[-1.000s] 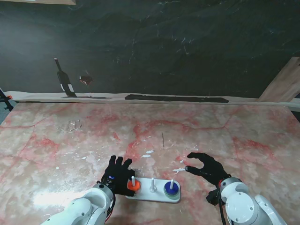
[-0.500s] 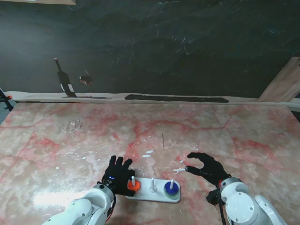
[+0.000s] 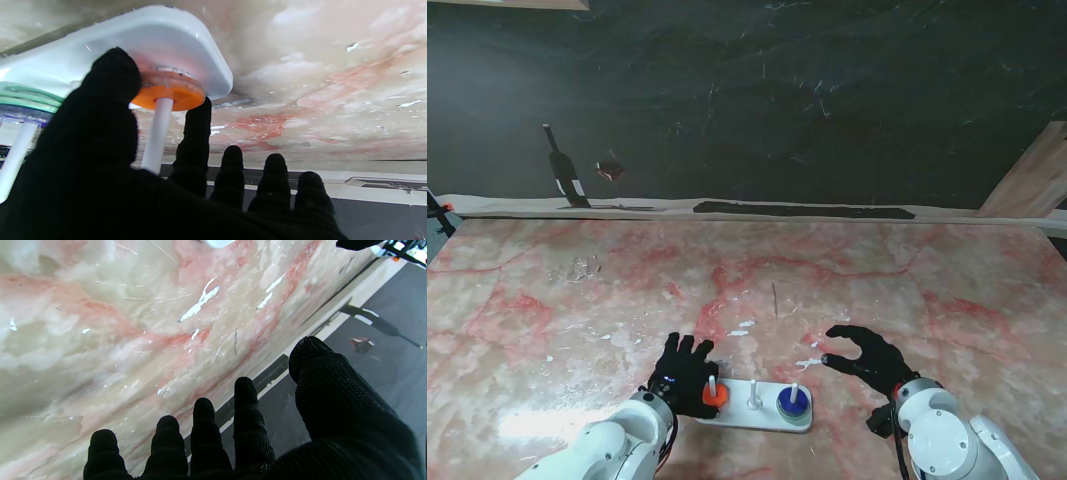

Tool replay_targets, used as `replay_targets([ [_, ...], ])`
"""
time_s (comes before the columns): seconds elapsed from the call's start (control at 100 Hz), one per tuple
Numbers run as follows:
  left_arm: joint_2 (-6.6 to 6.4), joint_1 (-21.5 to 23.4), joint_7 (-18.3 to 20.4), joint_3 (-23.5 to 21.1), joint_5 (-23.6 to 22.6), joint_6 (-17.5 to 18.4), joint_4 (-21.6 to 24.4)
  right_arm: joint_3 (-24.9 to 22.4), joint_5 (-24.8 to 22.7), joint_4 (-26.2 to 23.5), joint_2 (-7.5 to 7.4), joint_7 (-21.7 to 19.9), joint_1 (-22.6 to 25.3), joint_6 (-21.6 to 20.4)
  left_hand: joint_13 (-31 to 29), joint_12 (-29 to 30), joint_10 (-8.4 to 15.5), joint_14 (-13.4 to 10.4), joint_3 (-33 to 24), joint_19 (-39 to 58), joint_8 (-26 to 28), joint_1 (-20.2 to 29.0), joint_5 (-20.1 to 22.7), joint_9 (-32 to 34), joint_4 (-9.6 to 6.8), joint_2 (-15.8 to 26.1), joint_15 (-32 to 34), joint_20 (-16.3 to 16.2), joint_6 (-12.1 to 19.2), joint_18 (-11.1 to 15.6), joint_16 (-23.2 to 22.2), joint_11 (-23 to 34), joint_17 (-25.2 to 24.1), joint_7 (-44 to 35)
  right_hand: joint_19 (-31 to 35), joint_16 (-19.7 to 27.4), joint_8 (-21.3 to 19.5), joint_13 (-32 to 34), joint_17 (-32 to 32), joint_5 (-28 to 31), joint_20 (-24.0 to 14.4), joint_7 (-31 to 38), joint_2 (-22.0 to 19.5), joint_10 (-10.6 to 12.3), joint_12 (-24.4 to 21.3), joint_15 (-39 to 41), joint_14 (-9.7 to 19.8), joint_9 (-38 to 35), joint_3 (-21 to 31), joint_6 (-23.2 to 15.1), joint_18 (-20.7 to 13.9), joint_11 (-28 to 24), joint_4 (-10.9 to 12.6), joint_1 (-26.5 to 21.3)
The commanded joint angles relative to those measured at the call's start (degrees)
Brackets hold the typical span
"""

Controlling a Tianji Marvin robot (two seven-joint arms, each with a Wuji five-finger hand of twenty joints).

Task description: Move the three rings of the Hanoi Tower from the left rod to the right rod

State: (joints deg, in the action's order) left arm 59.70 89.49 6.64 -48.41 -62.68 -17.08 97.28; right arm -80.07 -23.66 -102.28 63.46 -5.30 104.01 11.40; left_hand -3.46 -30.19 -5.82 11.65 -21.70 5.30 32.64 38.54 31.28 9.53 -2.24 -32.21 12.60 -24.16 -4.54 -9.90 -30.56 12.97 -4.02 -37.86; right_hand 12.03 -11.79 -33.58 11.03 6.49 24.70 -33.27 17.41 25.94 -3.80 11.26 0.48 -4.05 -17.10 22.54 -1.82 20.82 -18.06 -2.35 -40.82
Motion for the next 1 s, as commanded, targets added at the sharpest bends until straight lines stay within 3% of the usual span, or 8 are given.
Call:
replay_targets([
  [0.0,-0.13,0.28,0.87,0.59,0.47,0.08,-0.94,0.22,-0.26,-0.18,0.05,-0.09,0.26,0.03,0.09,0.41,0.23,-0.23,-3.49,-0.35,-4.35,-0.09,-0.46,-0.32,-2.70,0.55,0.62,-0.98,2.69,-0.04,-0.45,-0.34,-0.25,5.27,-0.92,-0.33,0.29,-1.06,0.35,-1.07,0.02,-0.41,-0.49,0.12,0.55,-0.41,0.20,2.00,0.10,-0.01,0.58,-1.17,0.25,2.02],
  [0.24,-0.26,0.36,1.57,0.83,0.52,0.19,-0.80,0.26,-0.35,-0.19,0.03,-0.18,0.21,0.05,0.23,0.50,-0.11,-0.32,-3.64,-0.46,-6.20,-0.30,-4.64,-0.80,-2.62,-0.93,0.24,-0.86,1.31,-0.12,-0.35,-1.36,-0.26,8.97,-0.92,-0.33,0.28,-1.09,0.35,-1.10,0.03,-0.42,-0.51,0.04,0.55,-0.41,0.25,2.00,0.08,0.01,0.58,-1.17,0.25,2.06],
  [0.46,-0.39,0.94,1.99,0.58,-0.27,0.67,-0.25,0.27,-0.47,-0.17,0.02,-0.15,0.18,0.04,0.35,0.06,-0.04,-0.56,-3.67,-0.75,-4.34,-0.22,-4.80,-0.96,-2.38,-0.98,-0.29,-0.37,4.02,0.07,-0.54,-2.14,-0.15,6.47,-0.92,-0.33,0.27,-1.10,0.35,-1.14,0.03,-0.41,-0.58,0.14,0.54,-0.41,0.19,2.07,0.08,-0.11,0.58,-1.15,0.25,2.06],
  [0.99,0.01,2.26,-2.39,0.01,-1.30,1.11,-0.36,0.28,-0.66,-0.14,0.02,-0.08,0.16,0.03,-0.08,-0.43,-0.10,-0.73,-4.91,0.19,0.85,0.37,-5.32,-0.44,-2.47,-0.21,1.10,-1.43,6.95,0.34,-1.20,-0.91,-0.27,0.40,-0.92,-0.35,0.15,-1.14,0.34,-1.49,0.03,-0.35,-0.74,0.15,0.51,-0.41,0.25,2.08,0.02,-0.48,0.55,-1.10,0.26,2.07],
])
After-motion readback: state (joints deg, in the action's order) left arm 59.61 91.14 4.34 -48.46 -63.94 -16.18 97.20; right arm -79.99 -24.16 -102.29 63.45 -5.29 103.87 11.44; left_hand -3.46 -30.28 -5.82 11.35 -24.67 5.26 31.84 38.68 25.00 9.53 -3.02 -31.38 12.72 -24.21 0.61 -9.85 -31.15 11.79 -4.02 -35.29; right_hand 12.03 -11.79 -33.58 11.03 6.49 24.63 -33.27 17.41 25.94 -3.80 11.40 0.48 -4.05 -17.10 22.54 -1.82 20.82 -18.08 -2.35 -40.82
